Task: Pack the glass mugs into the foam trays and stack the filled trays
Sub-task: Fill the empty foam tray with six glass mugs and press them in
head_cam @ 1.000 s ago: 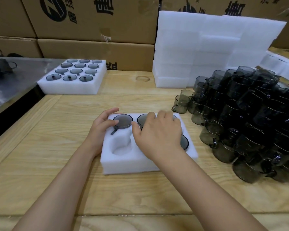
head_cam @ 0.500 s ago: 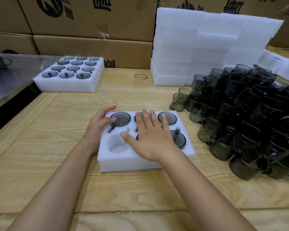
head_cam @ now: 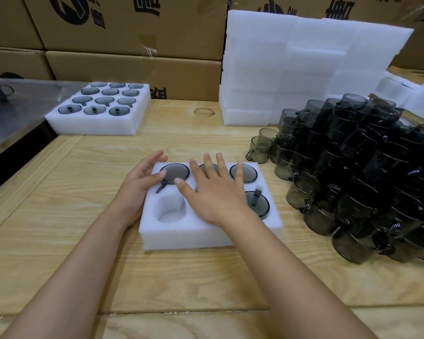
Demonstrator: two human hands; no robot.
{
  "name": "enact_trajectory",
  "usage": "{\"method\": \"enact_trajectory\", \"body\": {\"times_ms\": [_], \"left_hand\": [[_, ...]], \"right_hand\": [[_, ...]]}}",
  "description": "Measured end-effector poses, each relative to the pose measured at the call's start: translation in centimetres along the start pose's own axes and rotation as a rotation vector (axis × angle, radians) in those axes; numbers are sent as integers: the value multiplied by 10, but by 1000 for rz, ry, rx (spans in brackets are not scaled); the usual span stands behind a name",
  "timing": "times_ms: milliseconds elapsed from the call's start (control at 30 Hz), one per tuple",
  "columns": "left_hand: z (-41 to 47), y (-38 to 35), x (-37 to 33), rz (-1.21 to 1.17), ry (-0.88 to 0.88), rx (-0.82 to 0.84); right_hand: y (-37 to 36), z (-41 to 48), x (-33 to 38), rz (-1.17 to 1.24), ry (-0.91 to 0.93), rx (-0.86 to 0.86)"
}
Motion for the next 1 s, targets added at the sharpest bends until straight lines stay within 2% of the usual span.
{"method": "enact_trajectory", "body": {"times_ms": [167,233,267,333,400,467,533,600,667,833,1000], "left_hand": [[-2,-1,0,-8,-26,3],[-1,0,0,-19,-29,-6],[0,0,1,-21,-32,-13],[1,1,1,-22,-38,-24],[3,2,1,-29,-42,-23],[4,3,3,-40,-38,-16],[5,4,4,-48,-32,-12],[5,5,4,-51,-29,-9],[5,5,5,-48,-31,-6],[5,5,5,-41,-37,-7],[4,4,4,-45,-37,-13]], "right_hand": [[0,-1,-2,81,21,-9],[6,0,-5,236,14,-41],[13,1,-9,374,-11,-109],[38,8,-30,598,-101,-347],[65,20,-64,455,-213,-533],[81,37,-96,179,-322,-466],[81,51,-117,-30,-415,-259],[75,59,-126,-191,-462,-65],[69,62,-132,-258,-466,28],[66,72,-127,-325,-346,-82],[59,82,-113,-216,-268,-110]]}}
Point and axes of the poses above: each hand's wrist, its own z-axis towards the middle knuckle, its own y-axis out of the back of the hand, x = y × z, the point moved 4 cm from there along z, towards the middle knuckle, and after that the axes turned 10 degrees about y, right-handed, at the moved point
